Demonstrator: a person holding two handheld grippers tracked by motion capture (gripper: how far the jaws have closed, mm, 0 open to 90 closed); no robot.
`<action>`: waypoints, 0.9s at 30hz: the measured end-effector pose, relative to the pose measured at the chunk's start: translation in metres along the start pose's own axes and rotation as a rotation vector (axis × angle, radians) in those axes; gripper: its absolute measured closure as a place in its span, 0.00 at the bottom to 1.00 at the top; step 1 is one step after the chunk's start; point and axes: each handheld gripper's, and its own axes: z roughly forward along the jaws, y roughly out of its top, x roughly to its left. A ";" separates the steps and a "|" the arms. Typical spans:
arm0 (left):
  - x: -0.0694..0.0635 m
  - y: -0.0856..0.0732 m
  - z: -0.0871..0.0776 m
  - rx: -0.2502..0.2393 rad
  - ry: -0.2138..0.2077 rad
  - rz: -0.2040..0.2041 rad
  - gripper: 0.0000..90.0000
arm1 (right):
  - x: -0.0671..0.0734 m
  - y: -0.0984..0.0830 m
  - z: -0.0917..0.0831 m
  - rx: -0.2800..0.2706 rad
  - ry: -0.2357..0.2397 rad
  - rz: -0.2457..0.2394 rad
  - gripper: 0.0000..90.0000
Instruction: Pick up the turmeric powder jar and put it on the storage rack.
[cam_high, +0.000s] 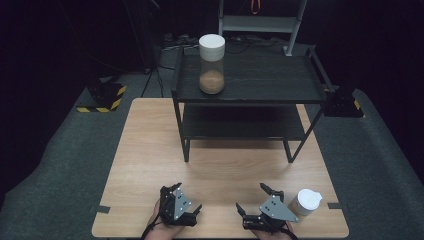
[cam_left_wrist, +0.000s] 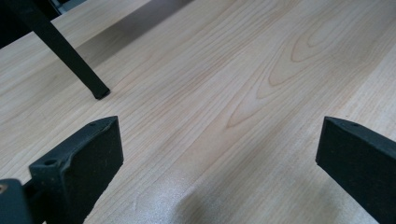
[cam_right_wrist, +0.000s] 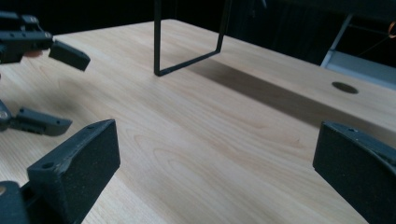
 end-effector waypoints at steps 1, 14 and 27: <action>0.000 0.000 0.000 -0.001 0.001 0.000 0.01 | 0.000 0.001 -0.002 -0.005 -0.001 0.002 0.00; 0.001 -0.001 0.000 -0.005 -0.001 0.003 0.01 | -0.006 0.016 -0.022 -0.066 -0.020 0.029 0.00; 0.002 -0.002 -0.001 -0.011 -0.007 -0.011 0.01 | -0.018 0.031 -0.036 -0.076 -0.055 0.021 0.00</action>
